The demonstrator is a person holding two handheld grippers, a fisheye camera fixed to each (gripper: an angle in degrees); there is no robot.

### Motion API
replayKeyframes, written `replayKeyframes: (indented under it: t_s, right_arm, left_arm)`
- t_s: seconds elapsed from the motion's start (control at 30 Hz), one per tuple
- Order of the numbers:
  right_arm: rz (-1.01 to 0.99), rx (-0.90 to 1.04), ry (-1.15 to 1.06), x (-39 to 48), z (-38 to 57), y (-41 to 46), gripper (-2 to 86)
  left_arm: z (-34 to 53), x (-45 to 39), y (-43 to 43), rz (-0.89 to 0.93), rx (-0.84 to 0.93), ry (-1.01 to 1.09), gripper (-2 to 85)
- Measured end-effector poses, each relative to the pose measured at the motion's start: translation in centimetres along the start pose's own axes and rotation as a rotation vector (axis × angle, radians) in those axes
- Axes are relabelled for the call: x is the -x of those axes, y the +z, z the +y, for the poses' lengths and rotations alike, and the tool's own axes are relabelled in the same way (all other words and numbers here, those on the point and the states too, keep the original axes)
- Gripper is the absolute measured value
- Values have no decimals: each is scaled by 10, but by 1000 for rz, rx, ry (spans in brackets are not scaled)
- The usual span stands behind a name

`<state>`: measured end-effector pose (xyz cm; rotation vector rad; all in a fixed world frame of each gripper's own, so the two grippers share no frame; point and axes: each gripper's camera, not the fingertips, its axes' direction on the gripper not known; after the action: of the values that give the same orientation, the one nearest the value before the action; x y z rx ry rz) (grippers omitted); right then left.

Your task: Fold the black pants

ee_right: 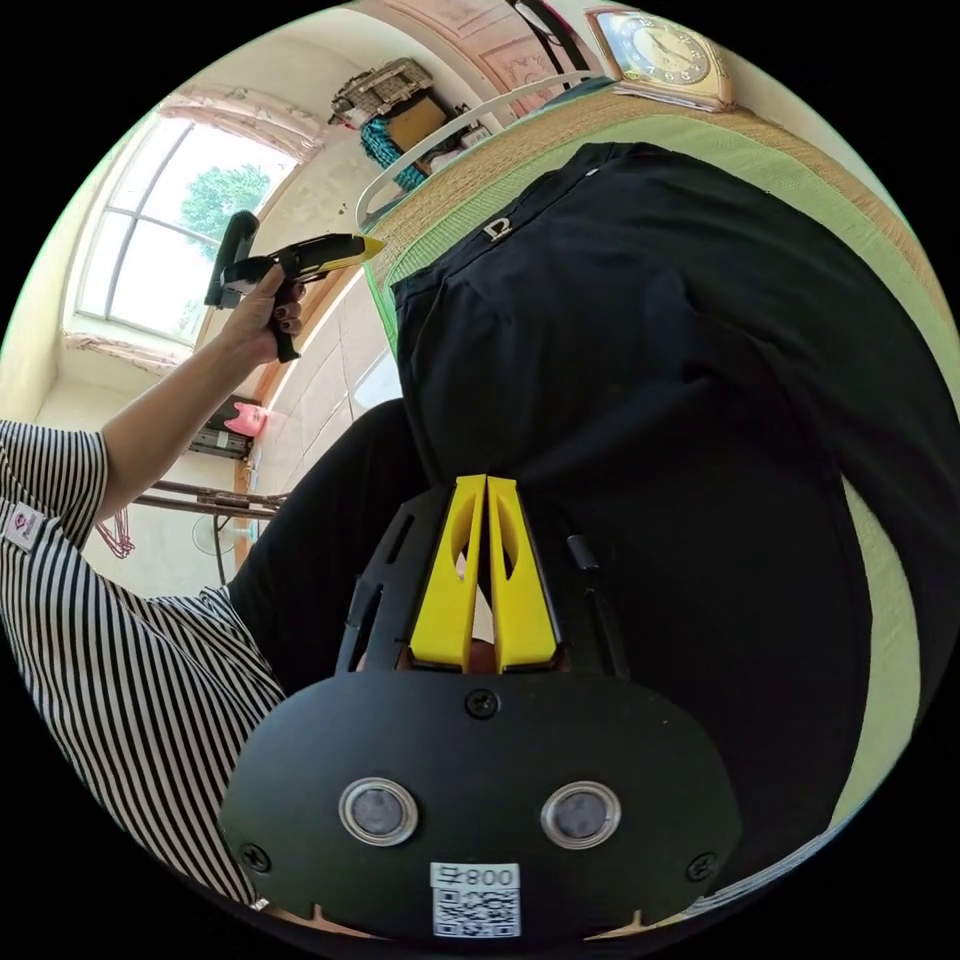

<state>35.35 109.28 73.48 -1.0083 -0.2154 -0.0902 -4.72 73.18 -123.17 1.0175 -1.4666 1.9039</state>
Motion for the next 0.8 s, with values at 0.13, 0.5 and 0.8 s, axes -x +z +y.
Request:
replayKeyframes:
  t_s: [0.13,0.5,0.8]
  right_arm:
    - [18,-87,69,-15,15,-31,1]
    - [115,-207,409,-97,96,-92,1]
    - [250,-463,603,-125,183,-187,11]
  left_arm:
    - [-25,-47,37,66,34,119,6]
    - [-91,-189,211,1,310,277,6]
    - [-115,-333,270,224,253,447,63]
